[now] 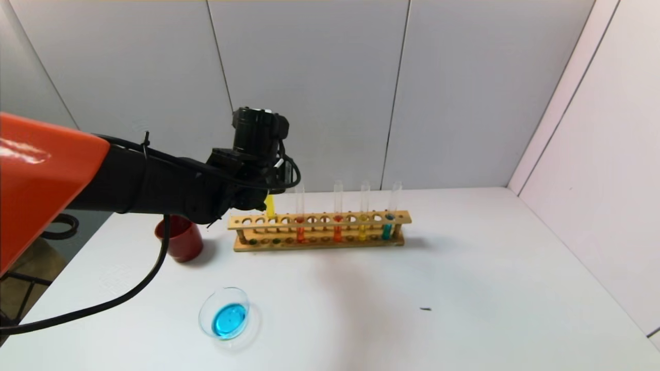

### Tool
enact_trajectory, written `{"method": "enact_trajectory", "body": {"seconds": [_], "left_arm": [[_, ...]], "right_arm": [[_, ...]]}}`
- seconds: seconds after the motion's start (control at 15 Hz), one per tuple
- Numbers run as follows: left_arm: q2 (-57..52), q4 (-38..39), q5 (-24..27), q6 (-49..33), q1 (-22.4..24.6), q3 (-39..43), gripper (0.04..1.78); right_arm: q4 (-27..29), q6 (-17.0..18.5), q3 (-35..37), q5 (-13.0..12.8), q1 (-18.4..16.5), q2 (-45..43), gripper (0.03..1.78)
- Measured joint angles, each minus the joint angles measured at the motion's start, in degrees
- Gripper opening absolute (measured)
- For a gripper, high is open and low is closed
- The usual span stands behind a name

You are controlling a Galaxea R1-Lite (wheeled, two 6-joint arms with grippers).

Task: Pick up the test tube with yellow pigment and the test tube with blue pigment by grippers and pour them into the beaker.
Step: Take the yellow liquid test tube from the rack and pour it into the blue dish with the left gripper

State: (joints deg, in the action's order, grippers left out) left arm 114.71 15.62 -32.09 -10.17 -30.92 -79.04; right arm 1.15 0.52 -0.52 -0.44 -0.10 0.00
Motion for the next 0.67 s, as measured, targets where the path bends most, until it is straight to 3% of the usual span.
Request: {"method": "enact_trajectory", "body": {"seconds": [0.33, 0.67], "left_arm": [[-1.4, -3.83, 0.01, 0.09, -0.04, -3.64, 0.34], [-8.63, -13.09, -0.02, 1.35, 0.11, -1.72, 0.34]], "right_arm": [[0.01, 0.0, 0.0, -0.02, 0.0, 0.0, 1.7], [0.01, -0.01, 0.0, 0.0, 0.0, 0.0, 1.7]]}}
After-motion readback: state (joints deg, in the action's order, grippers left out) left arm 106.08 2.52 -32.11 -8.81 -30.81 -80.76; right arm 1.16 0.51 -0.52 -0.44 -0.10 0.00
